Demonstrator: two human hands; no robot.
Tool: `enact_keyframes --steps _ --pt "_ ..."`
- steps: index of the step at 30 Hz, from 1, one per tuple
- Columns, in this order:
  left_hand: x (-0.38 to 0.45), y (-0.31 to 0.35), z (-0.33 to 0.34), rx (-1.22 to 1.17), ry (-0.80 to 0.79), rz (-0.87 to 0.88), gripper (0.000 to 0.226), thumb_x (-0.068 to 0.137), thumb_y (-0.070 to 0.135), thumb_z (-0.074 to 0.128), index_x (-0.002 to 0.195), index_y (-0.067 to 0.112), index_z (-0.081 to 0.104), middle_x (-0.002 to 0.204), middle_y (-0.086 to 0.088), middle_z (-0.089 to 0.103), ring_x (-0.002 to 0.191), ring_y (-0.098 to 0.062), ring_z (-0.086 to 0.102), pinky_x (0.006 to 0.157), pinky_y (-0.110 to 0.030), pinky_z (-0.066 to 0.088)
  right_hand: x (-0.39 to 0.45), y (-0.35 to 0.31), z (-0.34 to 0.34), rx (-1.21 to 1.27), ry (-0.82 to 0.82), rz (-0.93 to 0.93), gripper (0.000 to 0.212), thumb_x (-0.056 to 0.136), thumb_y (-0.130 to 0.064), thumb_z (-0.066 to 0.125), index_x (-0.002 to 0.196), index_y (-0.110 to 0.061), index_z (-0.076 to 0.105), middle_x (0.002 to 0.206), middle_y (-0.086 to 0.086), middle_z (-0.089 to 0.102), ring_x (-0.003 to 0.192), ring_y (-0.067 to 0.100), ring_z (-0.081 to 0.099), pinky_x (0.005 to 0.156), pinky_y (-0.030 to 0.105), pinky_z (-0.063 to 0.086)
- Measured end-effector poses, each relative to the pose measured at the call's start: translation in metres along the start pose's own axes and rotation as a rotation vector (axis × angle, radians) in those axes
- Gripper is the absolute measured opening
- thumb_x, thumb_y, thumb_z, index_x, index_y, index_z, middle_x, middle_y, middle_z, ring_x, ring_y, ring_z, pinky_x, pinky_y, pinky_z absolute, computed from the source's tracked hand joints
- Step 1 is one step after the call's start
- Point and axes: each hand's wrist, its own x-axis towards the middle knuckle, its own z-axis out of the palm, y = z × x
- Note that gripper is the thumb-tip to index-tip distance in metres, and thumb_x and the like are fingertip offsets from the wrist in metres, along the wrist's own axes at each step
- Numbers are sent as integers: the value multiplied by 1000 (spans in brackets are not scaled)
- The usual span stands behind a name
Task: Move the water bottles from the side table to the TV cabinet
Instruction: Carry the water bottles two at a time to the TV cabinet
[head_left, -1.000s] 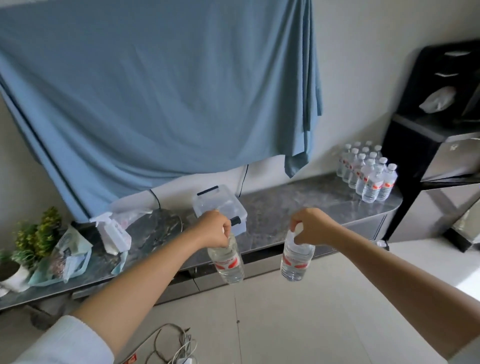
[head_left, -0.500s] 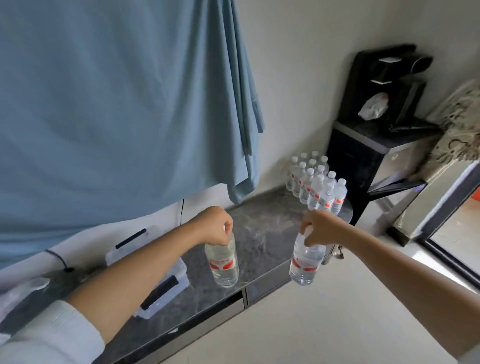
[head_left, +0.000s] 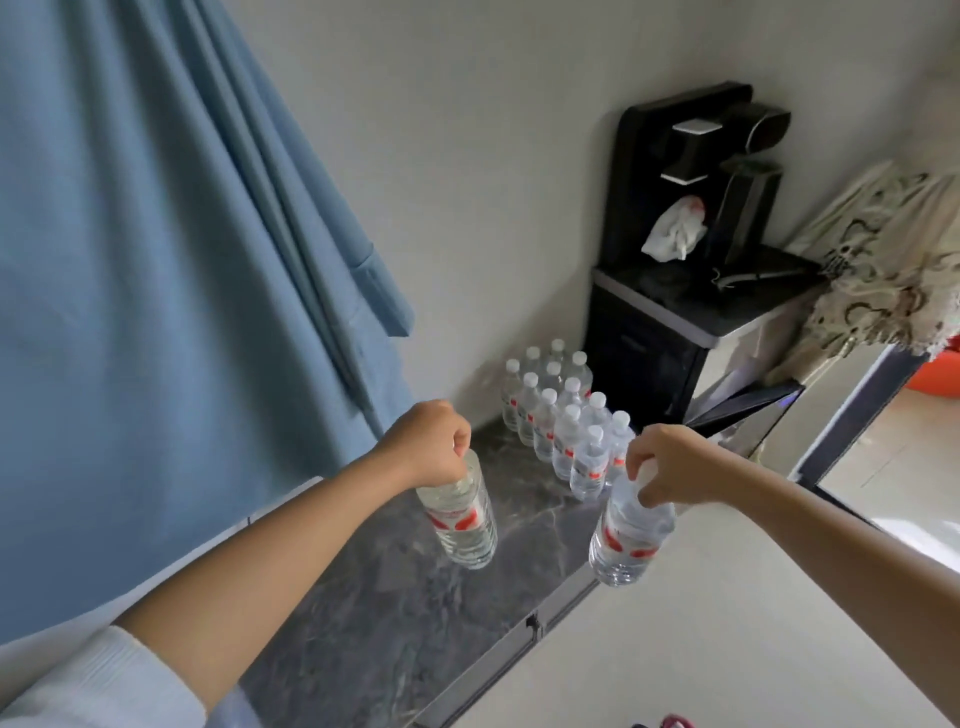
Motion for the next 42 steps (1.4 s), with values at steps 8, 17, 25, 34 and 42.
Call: enact_keyframes --steps 8,17,25,34,42 --pt "129 96 -6 -44 82 -6 33 74 -4 55 51 20 47 67 14 35 68 -14 42 54 -9 28 59 121 -69 -99 -37 -119 23 75 -16 64 98 -18 64 92 -4 43 84 13 47 58 13 37" --pt "274 153 13 -101 197 55 13 72 -6 56 75 -6 68 76 5 44 89 -21 46 70 -19 29 147 216 -92 -120 -84 -83 17 76 -12 58 85 -25 54 90 -4 41 79 17 48 52 14 32" --pt "390 149 61 -126 34 101 14 71 -5 56 74 -5 70 86 -6 52 96 -28 53 81 -25 41 233 256 -83 -168 -185 -36 15 80 -15 51 70 -26 51 108 1 53 85 16 48 65 22 40" --pt "459 129 116 -83 -188 46 15 75 -5 54 80 -2 67 93 -1 45 110 -24 47 104 -32 35 303 267 -51 -180 -272 -2 25 85 -11 49 109 -9 58 108 9 45 92 27 58 68 31 38" --pt "512 120 157 -12 -443 -11 24 81 -1 56 101 4 69 113 -10 52 117 -28 44 94 -27 34 348 292 -11 -21 -387 16 27 87 -4 49 113 -10 53 128 11 39 113 31 53 85 33 46"
